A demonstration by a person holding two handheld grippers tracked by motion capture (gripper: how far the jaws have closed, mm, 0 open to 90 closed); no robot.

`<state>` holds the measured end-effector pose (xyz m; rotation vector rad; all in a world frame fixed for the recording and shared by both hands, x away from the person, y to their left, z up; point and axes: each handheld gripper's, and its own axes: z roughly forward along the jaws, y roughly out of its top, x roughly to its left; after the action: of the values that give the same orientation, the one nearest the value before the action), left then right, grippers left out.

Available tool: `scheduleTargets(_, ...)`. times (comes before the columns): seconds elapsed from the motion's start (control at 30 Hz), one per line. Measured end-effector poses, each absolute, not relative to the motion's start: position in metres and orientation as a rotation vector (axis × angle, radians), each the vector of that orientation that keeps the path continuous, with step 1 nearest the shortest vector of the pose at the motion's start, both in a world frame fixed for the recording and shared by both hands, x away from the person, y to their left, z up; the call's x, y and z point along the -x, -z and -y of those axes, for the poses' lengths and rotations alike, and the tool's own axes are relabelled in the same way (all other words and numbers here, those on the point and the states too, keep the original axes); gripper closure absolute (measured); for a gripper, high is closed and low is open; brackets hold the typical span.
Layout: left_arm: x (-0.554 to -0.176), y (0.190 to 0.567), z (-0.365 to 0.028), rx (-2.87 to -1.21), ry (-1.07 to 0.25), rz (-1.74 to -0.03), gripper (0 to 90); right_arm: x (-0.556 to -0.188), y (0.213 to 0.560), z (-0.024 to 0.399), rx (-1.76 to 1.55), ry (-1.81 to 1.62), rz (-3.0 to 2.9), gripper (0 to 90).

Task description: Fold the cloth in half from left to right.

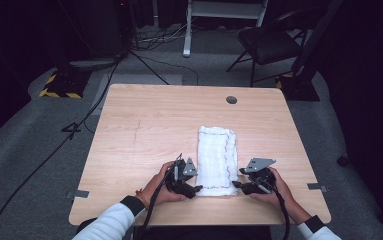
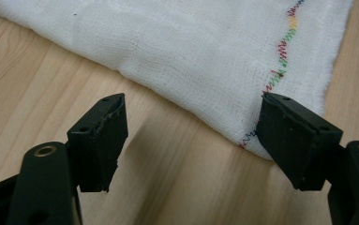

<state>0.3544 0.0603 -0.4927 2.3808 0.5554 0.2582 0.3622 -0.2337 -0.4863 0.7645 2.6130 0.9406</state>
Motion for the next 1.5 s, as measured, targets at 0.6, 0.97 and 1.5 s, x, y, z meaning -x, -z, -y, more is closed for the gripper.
scheduleTargets(0.6, -0.387, 0.457, -0.067, -2.290, -0.320, -0.599, 20.7, -0.389, 0.452, 0.242, -0.805, -1.003, -2.473, 39.7)
scheduleTargets(0.97, -0.487, 0.461, -0.039, -2.270, -0.345, -0.760, 19.4, -0.482, 0.455, 0.220, -0.943, -0.961, -2.441, 40.9)
scheduleTargets(1.5, -0.534, 0.493, -0.026, -2.284, -0.312, -0.880, 20.2, -0.528, 0.487, 0.204, -1.092, -0.923, -2.493, 46.3)
